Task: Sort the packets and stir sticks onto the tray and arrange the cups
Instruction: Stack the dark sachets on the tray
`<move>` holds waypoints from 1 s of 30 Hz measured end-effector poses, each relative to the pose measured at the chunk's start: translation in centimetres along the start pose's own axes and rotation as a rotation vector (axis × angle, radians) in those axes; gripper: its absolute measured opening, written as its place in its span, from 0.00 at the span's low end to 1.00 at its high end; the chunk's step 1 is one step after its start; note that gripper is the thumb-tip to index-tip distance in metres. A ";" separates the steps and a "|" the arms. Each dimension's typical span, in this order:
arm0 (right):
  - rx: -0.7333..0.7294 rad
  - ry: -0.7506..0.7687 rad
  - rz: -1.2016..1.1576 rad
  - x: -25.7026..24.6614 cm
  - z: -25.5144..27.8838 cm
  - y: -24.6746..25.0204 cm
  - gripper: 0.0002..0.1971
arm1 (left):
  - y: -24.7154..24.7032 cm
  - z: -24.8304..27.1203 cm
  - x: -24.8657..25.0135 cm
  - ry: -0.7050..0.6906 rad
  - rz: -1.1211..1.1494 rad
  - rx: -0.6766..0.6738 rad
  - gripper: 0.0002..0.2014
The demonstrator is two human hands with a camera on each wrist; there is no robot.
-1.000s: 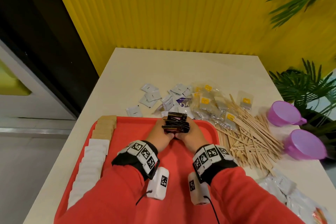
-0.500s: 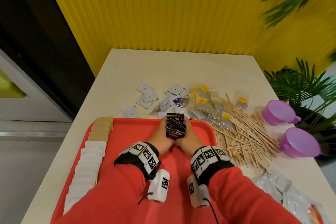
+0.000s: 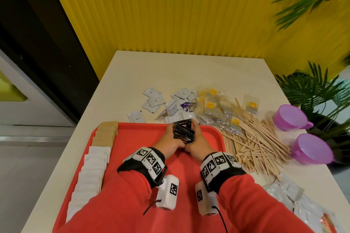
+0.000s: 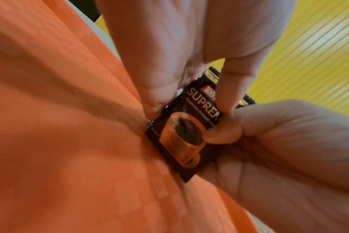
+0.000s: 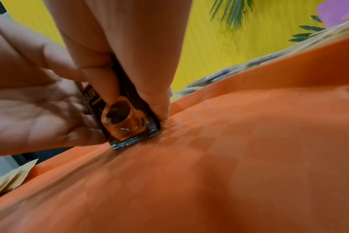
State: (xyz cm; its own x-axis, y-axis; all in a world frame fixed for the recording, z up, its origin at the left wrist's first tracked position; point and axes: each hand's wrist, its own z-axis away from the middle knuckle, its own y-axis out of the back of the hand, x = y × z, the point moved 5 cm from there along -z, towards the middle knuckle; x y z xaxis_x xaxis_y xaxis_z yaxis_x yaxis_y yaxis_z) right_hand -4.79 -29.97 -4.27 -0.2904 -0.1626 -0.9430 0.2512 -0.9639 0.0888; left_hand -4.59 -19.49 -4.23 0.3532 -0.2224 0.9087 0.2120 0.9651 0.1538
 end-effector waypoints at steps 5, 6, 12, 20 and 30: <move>0.119 0.029 0.137 0.3 0.1 0.7 0.22 | -0.3 0.3 0.1 -0.074 -0.107 -0.012 0.23; 0.129 0.035 0.153 0.3 0.1 0.5 0.20 | -0.4 0.3 0.1 -0.068 -0.113 0.001 0.22; 0.131 0.075 0.160 0.0 0.1 0.3 0.21 | -0.3 0.4 0.4 -0.086 -0.140 0.036 0.21; 0.098 0.038 0.223 0.8 0.3 0.1 0.32 | -0.4 0.5 -0.1 -0.066 -0.110 0.034 0.20; -0.012 -0.076 -0.118 0.4 0.7 0.5 0.22 | 0.0 1.0 0.9 -0.075 0.248 0.046 0.15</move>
State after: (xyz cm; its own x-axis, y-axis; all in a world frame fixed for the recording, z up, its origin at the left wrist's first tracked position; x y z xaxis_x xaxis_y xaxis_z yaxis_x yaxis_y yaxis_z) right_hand -5.43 -30.67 -4.38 -0.3877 -0.0643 -0.9195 0.2217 -0.9748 -0.0253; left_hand -5.14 -19.57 -3.00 0.3207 0.0313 0.9467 0.0848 0.9945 -0.0616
